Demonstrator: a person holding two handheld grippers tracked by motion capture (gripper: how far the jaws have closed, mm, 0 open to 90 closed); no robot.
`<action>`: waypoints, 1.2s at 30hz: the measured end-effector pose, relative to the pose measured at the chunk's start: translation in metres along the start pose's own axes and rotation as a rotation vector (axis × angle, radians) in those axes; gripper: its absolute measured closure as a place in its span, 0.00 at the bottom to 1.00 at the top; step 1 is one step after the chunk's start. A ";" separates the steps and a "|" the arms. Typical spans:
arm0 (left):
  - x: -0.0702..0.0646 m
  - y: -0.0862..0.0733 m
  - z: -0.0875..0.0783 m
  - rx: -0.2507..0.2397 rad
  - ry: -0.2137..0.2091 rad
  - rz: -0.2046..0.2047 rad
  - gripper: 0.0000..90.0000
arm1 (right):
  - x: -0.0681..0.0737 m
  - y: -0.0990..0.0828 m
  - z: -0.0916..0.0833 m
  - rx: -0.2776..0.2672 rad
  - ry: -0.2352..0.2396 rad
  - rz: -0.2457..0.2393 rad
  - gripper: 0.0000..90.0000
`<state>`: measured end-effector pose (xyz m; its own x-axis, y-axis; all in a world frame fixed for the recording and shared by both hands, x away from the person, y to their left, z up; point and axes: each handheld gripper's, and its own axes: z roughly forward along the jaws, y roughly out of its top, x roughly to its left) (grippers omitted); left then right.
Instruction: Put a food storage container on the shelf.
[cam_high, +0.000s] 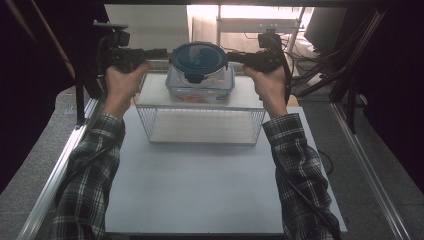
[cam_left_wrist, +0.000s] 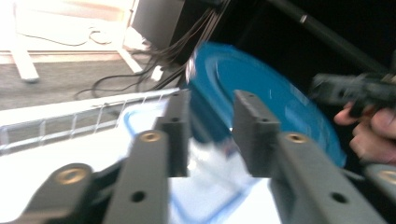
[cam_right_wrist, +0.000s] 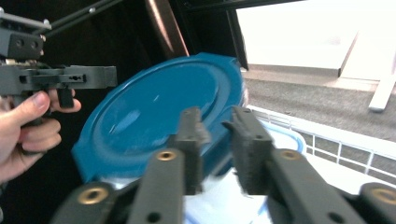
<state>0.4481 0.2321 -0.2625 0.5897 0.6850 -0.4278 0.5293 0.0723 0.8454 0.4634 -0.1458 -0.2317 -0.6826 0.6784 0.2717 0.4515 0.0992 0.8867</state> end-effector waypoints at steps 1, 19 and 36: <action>-0.003 -0.004 -0.002 0.014 0.001 0.015 0.86 | 0.002 -0.004 -0.003 0.009 0.007 -0.014 0.94; -0.014 -0.014 0.027 0.086 0.043 0.079 0.93 | -0.002 -0.018 0.017 0.086 -0.047 -0.048 0.99; -0.036 -0.041 0.024 0.134 0.011 0.189 0.44 | 0.002 -0.044 0.006 0.070 0.026 -0.106 0.66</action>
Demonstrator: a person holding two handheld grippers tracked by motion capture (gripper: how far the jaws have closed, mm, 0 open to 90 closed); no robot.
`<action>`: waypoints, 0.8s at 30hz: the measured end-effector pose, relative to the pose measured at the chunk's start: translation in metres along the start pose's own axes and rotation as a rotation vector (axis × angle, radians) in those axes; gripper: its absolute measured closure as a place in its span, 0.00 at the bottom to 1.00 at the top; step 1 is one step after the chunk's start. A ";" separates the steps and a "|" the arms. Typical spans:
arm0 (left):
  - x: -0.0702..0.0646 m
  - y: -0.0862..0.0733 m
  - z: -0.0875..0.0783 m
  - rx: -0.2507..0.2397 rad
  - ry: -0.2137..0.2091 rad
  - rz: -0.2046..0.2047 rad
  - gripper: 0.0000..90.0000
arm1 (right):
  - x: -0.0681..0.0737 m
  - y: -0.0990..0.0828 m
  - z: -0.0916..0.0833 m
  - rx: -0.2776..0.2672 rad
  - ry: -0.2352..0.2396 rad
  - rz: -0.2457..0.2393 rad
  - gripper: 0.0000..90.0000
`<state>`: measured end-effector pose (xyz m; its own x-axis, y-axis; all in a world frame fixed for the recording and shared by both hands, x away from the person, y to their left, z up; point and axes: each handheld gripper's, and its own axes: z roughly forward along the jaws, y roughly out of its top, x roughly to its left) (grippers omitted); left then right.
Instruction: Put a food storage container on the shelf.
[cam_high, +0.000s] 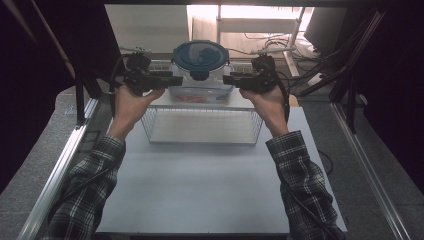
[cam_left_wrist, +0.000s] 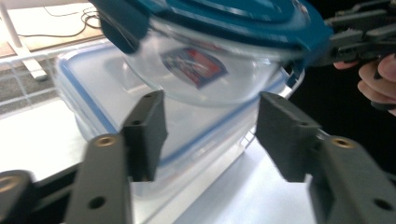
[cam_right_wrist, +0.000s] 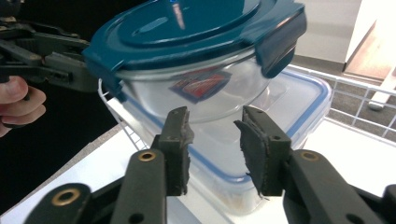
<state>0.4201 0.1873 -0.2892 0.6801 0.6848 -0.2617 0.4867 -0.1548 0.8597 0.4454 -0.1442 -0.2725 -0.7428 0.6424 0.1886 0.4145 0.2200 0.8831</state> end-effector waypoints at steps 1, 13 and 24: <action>-0.002 -0.002 0.000 0.002 0.003 0.008 0.42 | 0.000 -0.002 -0.001 -0.003 0.004 0.000 0.64; -0.010 -0.031 0.001 0.023 -0.003 0.025 0.24 | 0.016 -0.022 -0.006 0.016 0.019 -0.052 0.47; -0.020 -0.056 -0.001 0.025 -0.047 0.079 0.13 | 0.021 -0.040 -0.008 0.034 0.025 -0.064 0.31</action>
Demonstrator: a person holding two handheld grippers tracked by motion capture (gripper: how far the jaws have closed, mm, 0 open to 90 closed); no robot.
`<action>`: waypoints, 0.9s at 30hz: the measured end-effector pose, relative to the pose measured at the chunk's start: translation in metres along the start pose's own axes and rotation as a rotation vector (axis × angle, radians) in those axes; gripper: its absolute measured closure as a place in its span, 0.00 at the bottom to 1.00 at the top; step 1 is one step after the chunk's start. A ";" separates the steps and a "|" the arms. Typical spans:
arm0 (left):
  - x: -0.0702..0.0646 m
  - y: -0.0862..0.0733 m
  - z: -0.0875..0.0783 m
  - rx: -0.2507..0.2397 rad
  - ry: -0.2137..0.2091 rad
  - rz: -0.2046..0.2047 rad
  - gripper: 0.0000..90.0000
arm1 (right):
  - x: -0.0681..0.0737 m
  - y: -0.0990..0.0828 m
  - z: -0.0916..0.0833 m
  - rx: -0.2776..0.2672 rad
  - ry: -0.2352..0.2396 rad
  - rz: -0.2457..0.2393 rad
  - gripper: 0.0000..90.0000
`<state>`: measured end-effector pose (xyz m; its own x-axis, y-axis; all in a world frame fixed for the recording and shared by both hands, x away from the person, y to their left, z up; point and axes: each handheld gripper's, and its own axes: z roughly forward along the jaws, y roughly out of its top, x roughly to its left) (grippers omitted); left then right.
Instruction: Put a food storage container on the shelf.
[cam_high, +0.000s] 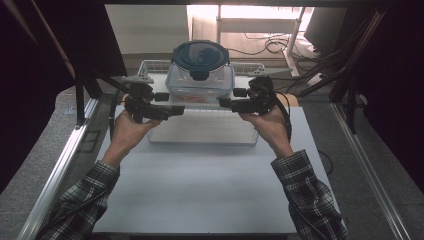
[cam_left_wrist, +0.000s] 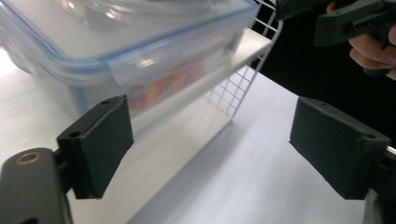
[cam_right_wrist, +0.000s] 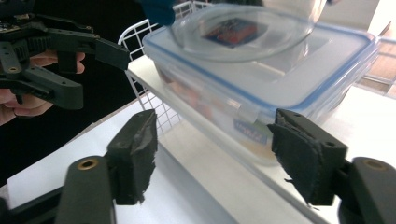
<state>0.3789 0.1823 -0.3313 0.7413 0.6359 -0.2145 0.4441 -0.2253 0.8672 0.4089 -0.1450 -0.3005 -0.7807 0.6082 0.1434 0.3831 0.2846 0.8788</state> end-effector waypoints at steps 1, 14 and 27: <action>-0.001 -0.002 0.000 0.001 -0.004 0.003 0.12 | 0.001 -0.002 0.000 0.001 -0.001 0.004 0.30; -0.010 -0.023 0.009 0.011 -0.013 0.040 0.06 | 0.008 -0.021 -0.004 -0.010 -0.006 -0.014 0.17; -0.017 -0.039 0.017 0.020 -0.024 0.045 0.03 | 0.013 -0.039 -0.005 0.017 -0.017 -0.048 0.07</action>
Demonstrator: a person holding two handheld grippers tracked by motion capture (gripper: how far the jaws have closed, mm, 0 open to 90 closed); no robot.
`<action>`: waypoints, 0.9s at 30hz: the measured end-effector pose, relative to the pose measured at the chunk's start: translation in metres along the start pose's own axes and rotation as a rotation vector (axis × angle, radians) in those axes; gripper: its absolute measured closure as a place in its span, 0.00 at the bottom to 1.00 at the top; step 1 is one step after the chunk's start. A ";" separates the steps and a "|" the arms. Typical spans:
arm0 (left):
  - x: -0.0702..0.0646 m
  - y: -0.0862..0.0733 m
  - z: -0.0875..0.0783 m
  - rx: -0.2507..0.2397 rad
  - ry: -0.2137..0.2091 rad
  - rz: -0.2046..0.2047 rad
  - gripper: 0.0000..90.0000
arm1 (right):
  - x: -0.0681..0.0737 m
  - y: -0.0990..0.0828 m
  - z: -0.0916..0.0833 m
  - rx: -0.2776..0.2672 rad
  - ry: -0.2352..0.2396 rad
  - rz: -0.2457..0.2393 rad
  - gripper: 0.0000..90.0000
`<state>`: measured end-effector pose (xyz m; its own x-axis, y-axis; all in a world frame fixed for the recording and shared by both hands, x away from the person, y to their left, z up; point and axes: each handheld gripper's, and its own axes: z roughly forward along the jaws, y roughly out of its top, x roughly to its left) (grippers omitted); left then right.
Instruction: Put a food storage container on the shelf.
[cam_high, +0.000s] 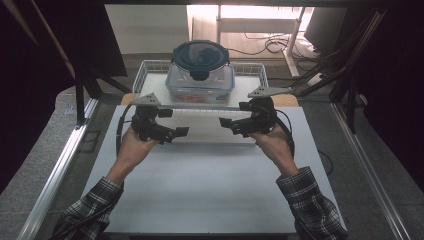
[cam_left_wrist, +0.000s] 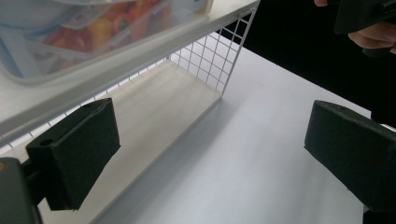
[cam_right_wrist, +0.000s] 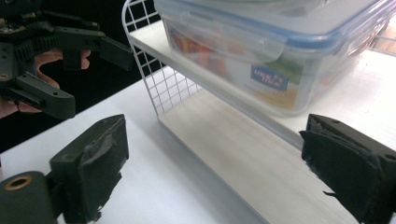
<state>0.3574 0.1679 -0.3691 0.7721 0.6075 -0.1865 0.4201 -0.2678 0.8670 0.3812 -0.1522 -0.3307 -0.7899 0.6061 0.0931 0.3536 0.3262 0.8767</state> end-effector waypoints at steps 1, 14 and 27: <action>-0.001 -0.001 0.000 0.000 0.001 0.002 0.03 | 0.001 -0.002 0.000 0.001 0.001 0.000 0.06; -0.011 -0.017 0.002 0.005 0.002 0.007 0.02 | 0.008 -0.018 -0.006 0.003 -0.001 -0.018 0.03; -0.024 -0.040 0.012 0.018 -0.006 0.018 0.02 | 0.017 -0.039 -0.004 0.011 -0.016 -0.045 0.03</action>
<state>0.3285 0.1550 -0.4048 0.7824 0.5980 -0.1738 0.4149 -0.2924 0.8616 0.3523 -0.1574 -0.3616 -0.7972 0.6020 0.0463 0.3236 0.3614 0.8745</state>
